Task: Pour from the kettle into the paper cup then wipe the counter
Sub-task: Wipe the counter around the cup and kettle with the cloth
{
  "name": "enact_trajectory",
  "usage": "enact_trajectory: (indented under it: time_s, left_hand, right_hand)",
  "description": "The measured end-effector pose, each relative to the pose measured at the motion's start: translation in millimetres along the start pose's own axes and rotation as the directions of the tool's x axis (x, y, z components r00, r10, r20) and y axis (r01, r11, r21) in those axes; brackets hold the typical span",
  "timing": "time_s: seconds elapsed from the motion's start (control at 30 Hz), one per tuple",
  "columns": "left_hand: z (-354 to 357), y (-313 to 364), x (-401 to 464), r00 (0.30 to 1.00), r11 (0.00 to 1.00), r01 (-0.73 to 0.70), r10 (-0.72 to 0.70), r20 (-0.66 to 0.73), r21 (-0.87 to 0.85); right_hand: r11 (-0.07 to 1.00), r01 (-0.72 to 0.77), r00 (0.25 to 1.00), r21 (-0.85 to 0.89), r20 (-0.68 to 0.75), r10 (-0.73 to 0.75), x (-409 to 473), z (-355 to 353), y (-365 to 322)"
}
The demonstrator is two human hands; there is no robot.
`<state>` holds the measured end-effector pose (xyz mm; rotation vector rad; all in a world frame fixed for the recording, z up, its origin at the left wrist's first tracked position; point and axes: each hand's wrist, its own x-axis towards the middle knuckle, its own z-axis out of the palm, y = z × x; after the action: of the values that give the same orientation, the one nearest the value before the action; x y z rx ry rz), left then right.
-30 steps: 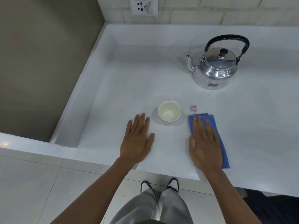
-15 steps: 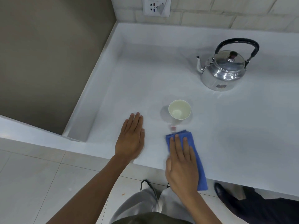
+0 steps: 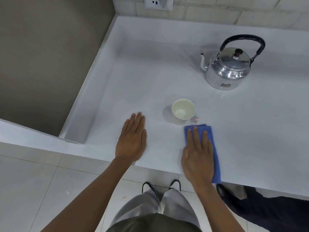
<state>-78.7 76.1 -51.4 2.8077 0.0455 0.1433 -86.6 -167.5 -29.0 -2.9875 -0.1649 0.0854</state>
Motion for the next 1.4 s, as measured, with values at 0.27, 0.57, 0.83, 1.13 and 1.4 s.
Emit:
enact_trajectory:
  time_s: [0.27, 0.57, 0.83, 1.13, 1.4]
  left_hand:
    - [0.2, 0.7, 0.4, 1.0, 0.999, 0.031, -0.031, -0.003, -0.03]
    - [-0.7, -2.0, 0.9, 1.0, 0.999, 0.01, -0.009, 0.02, -0.036]
    - [-12.6, -6.3, -5.0, 0.993, 0.877, 0.098, -0.116, -0.01, -0.47]
    - [-14.1, 62.9, -21.0, 0.986, 0.977, 0.158, -0.164, -0.032, -0.144]
    - [30.5, 131.3, -1.8, 0.913, 0.913, 0.408, -0.408, 0.006, 0.013]
  right_hand:
    - [1.0, 0.028, 1.0, -0.012, 0.004, -0.028, -4.9, -4.2, 29.2]
    - [0.923, 0.385, 0.921, 0.011, 0.06, -0.385, -19.9, 8.4, -36.9]
    - [0.824, 0.566, 0.818, 0.039, 0.104, -0.566, 25.3, 10.0, -66.6]
    - [0.733, 0.166, 0.98, 0.66, -0.191, -0.05, 11.5, -12.2, -33.4]
    - [0.821, 0.09, 0.955, 0.563, -0.282, 0.088, 34.3, 4.9, 1.1]
